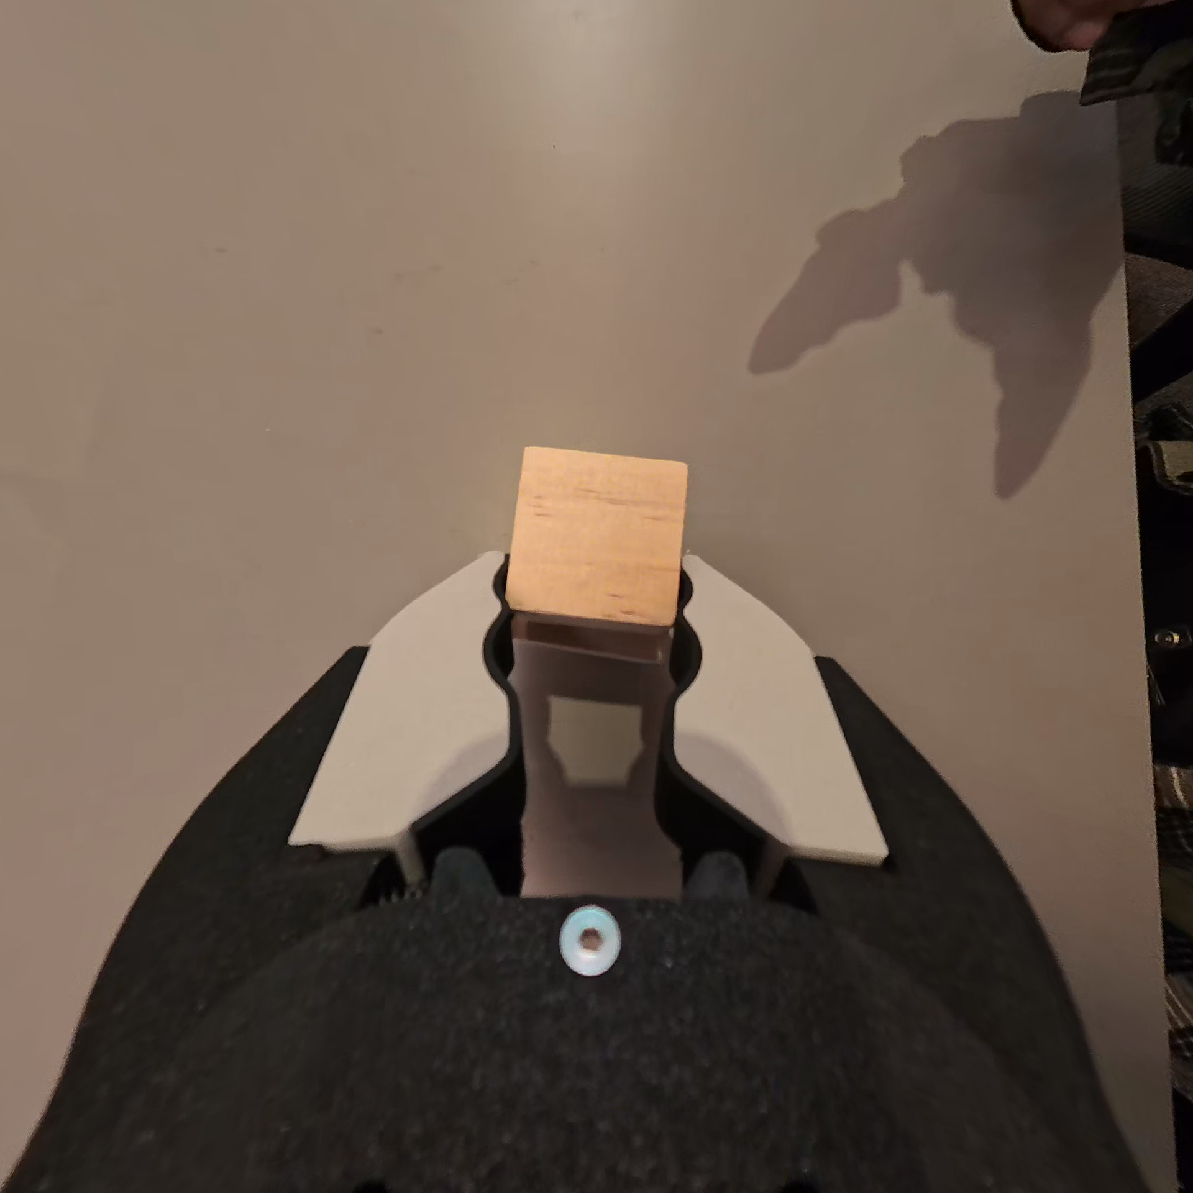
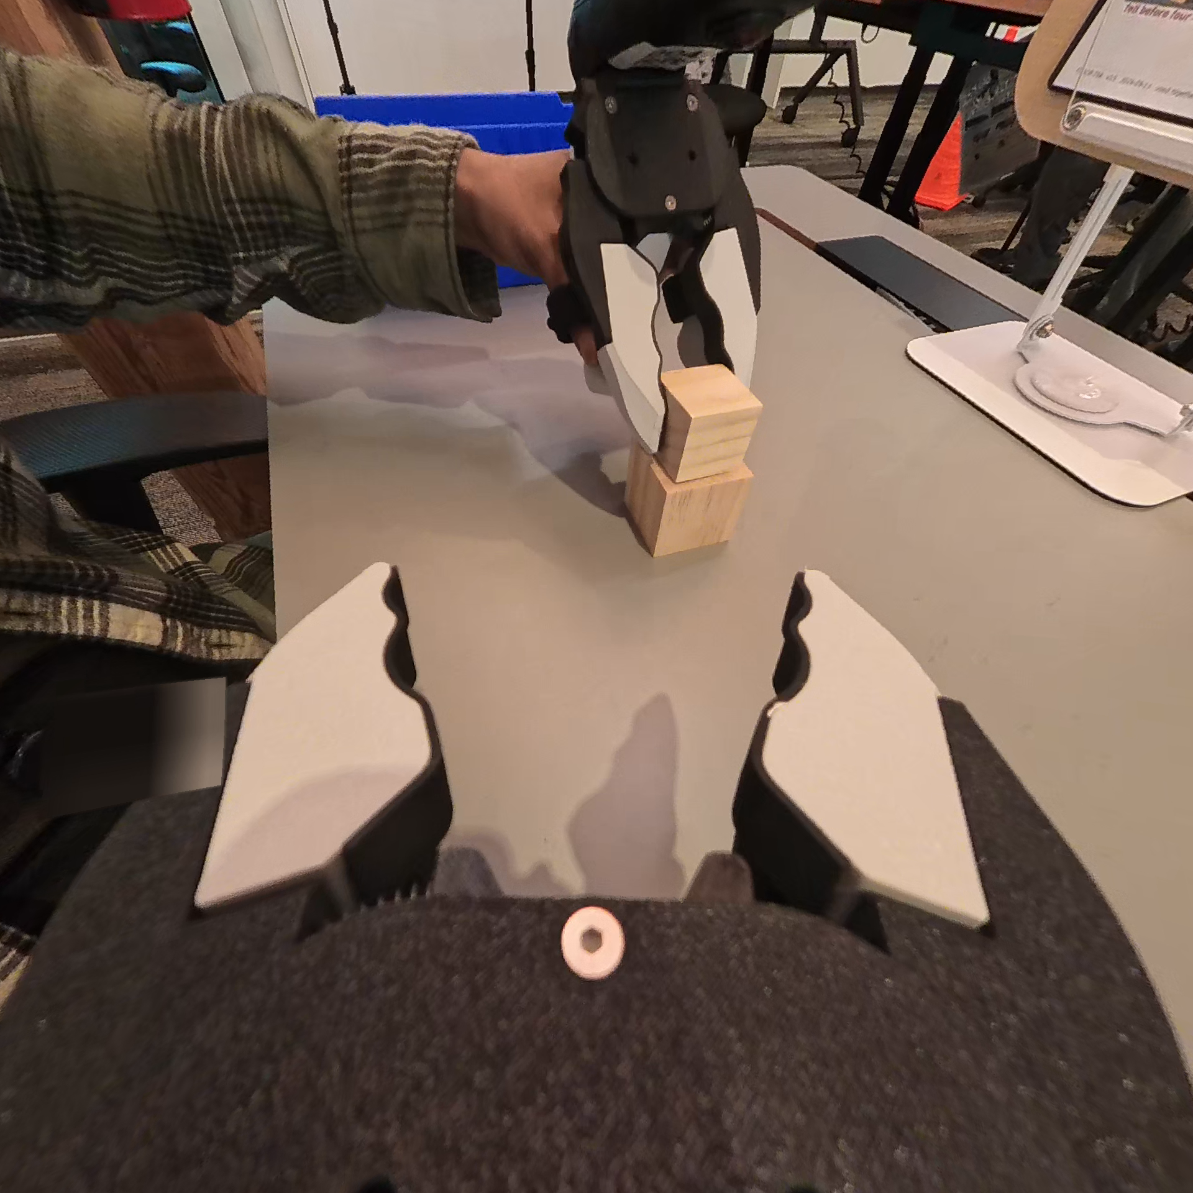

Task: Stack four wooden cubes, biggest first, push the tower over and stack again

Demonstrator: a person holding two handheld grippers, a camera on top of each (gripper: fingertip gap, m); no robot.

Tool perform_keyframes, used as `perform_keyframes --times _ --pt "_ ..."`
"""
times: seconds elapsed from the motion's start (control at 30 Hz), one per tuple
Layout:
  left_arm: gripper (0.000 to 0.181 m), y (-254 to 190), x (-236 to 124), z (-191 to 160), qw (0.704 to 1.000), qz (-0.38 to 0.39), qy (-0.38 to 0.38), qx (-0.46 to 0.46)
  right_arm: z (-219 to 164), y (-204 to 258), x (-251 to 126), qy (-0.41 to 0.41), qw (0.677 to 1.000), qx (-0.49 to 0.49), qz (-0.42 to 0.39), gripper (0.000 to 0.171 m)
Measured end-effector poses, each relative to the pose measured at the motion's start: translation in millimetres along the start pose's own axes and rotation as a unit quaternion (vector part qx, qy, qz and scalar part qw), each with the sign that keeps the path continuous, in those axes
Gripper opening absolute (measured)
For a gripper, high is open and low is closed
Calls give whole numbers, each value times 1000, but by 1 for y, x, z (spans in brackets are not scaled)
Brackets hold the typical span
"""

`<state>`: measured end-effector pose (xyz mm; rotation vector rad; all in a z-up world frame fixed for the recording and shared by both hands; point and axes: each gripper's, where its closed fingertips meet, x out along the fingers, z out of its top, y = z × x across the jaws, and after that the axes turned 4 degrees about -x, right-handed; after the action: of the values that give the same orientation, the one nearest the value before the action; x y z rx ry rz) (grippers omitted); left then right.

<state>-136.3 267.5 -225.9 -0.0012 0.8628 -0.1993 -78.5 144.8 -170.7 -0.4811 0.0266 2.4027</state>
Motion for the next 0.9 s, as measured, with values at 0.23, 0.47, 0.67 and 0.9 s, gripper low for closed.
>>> perform_keyframes --times 0.23,0.47,0.67,0.9 --pt "51 -2 0 0 1000 -12 -5 2 -2 1 2 4 1000 2 4 111" --pt "72 15 -43 1 998 57 -40 -10 -1 1 1 -1 1000 3 3 112" --pt "71 54 -113 -30 963 228 -97 -103 0 0 1 -4 1000 2 1 112" --pt "65 70 -137 -79 878 364 -161 -266 -2 4 7 6 1000 2 7 112"
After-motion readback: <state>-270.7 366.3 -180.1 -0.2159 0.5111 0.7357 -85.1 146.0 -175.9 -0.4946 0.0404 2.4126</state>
